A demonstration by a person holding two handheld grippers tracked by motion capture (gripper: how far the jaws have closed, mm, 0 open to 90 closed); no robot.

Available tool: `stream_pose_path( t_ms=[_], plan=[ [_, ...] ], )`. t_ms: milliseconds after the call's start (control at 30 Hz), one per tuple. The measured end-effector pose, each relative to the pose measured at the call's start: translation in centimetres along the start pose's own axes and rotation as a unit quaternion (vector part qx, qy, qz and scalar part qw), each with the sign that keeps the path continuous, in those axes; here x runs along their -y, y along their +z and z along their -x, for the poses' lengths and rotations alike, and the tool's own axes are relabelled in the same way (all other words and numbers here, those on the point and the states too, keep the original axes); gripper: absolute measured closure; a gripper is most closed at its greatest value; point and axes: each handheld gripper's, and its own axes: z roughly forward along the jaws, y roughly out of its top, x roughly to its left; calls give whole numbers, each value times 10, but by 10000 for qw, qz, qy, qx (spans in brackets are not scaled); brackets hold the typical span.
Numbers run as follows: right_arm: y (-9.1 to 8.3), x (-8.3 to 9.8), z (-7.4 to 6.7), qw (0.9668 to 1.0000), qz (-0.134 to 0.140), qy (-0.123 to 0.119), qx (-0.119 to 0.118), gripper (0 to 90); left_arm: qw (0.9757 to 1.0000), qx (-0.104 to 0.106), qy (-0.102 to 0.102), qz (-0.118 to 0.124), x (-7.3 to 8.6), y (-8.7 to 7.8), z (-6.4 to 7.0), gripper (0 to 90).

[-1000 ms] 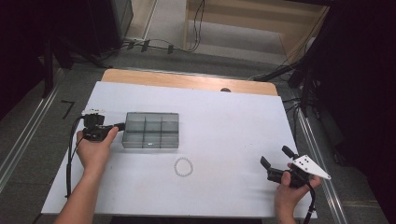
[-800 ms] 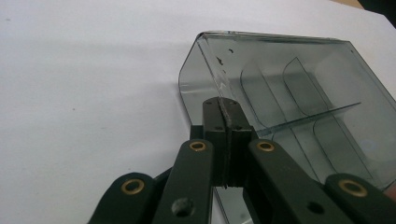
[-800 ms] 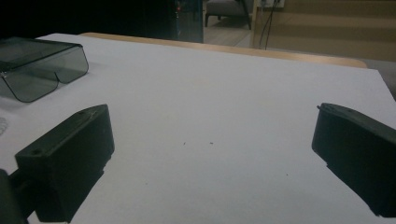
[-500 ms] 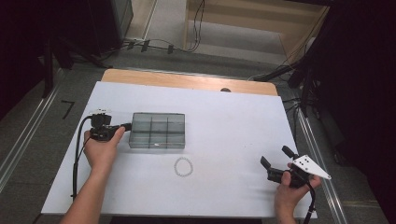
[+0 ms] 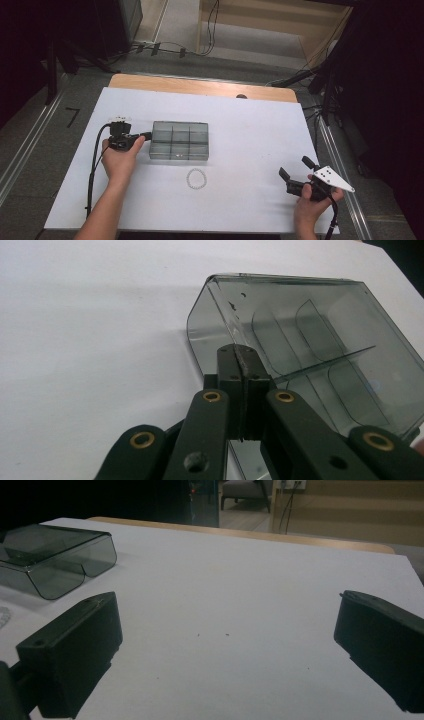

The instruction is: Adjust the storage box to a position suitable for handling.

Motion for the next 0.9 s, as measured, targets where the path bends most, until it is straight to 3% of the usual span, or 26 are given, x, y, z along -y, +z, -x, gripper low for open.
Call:
stream_pose_path(
  t_ms=[900],
  plan=[
    [1, 0, 0, 10000, 0, -4, -4, 0, 9998, 202, -14, 26, 2, 20, 21, 897]
  ],
)
